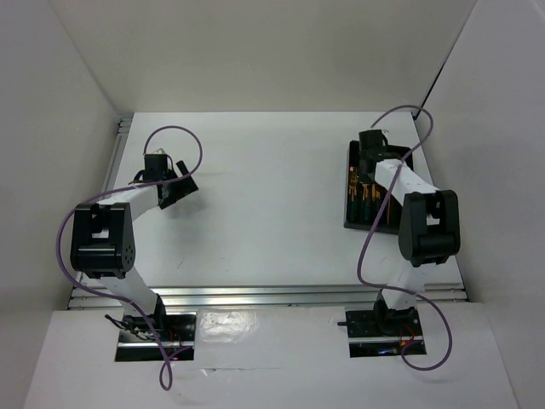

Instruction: Sort the eating utensils into containers

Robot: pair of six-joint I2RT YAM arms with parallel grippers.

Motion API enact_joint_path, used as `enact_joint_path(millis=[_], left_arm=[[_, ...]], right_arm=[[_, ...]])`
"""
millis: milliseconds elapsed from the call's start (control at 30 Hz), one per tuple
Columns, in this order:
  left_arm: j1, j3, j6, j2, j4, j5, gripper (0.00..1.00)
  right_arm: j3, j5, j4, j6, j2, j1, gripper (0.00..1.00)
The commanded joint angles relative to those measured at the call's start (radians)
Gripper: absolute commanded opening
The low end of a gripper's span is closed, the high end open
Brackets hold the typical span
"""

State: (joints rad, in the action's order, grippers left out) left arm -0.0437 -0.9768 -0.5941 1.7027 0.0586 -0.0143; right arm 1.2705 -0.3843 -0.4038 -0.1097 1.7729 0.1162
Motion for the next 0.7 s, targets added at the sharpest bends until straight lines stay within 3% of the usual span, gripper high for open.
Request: enact_joint_path(millis=[0, 233, 667], left_arm=[[-0.005, -0.007, 0.014, 0.000, -0.026, -0.019, 0.99], [-0.005, -0.007, 0.014, 0.000, -0.026, -0.019, 0.99], [-0.005, -0.016, 0.014, 0.018, -0.026, -0.029, 0.99]], right_arm=[[-0.034, -0.027, -0.017, 0.021, -0.090, -0.076, 0.07], [-0.068, -0.093, -0.045, 0.044, -0.127, -0.145, 0.08], [-0.040, -0.231, -0.141, 0.035, 0.066, -0.155, 0.11]])
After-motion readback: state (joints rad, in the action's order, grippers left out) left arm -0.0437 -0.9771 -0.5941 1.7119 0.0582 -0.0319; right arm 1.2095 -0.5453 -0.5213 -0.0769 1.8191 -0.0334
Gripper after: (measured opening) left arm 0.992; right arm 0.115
